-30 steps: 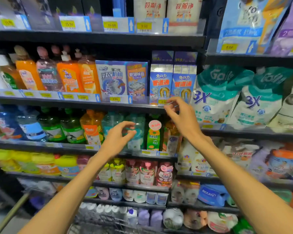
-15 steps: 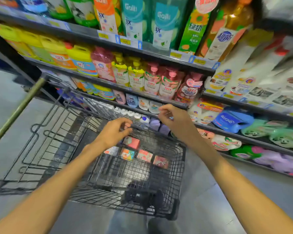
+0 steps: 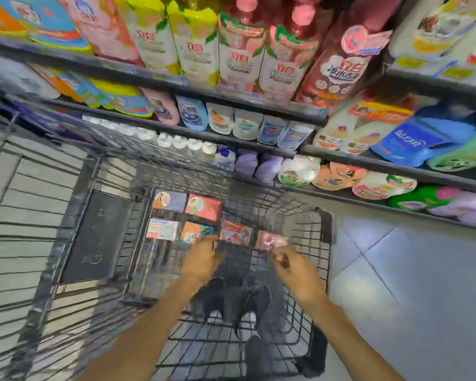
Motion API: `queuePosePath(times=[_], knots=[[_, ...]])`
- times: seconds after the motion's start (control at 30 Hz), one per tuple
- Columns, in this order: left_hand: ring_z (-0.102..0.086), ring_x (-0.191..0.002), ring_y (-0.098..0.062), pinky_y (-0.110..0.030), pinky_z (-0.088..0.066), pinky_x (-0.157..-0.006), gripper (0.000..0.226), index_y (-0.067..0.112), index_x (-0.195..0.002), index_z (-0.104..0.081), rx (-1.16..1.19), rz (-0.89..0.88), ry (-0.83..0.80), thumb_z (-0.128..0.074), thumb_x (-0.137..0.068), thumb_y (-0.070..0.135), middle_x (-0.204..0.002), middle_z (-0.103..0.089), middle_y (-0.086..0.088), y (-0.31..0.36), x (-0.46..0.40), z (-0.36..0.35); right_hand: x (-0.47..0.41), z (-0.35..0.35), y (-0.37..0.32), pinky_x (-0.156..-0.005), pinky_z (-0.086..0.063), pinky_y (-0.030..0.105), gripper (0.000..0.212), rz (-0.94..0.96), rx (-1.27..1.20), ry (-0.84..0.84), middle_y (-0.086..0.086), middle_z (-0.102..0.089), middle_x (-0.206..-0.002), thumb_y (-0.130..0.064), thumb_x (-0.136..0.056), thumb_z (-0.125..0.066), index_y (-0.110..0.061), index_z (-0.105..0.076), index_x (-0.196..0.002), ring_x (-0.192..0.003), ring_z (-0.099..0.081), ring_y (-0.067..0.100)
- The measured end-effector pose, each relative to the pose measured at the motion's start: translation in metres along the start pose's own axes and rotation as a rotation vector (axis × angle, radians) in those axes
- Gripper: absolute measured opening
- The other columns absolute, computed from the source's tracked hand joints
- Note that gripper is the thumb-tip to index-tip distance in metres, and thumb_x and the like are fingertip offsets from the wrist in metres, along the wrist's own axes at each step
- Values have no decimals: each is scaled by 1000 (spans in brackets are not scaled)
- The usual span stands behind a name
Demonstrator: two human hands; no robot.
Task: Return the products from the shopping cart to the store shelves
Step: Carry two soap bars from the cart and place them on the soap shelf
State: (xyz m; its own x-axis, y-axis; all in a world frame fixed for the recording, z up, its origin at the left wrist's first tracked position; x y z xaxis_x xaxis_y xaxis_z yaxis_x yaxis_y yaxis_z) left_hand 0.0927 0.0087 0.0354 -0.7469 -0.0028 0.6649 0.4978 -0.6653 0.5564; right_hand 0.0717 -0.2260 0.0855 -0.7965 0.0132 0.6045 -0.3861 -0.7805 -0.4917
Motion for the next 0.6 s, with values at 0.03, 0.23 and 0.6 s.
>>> queuePosePath(times=[0.03, 0.23, 0.6], knots=[[-62, -111, -27, -17, -48, -83, 36, 9, -127, -59, 20, 6, 16, -66, -95, 25, -115, -60, 1, -9, -16, -15, -7, -12, 12, -68, -48, 30, 23, -15, -27, -7, 0, -70, -91, -34, -97, -58, -26, -62, -118, -79, -65, 16], [-62, -91, -31, -42, -54, -81, 44, 11, -119, -65, -41, -41, 214, -70, -90, 44, -101, -62, -6, -28, -79, -76, -37, -46, 58, -66, -47, 23, 22, -22, -78, 116, -3, -69, -91, -29, -92, -66, -21, -65, -112, -77, -65, 14], [-59, -78, -33, -42, -56, -65, 84, -2, -97, -52, -293, 2, 380, -93, -52, 55, -85, -60, -15, -20, -98, -107, -48, -61, 84, -90, -52, 29, 23, -74, -210, 105, -16, -64, -110, -35, -96, -60, -27, -61, -118, -99, -62, 3]])
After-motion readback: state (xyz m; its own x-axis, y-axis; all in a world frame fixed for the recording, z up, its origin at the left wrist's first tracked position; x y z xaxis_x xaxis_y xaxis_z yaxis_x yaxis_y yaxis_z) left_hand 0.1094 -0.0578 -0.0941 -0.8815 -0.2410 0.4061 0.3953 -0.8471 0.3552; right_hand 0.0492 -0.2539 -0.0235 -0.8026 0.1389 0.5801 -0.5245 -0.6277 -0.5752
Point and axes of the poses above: each hand's wrist, its own x-axis away from the middle knuckle, its own z-axis out of the back of the hand, y = z × x, the point moved 3 cm from there along -x, towards the middle knuckle
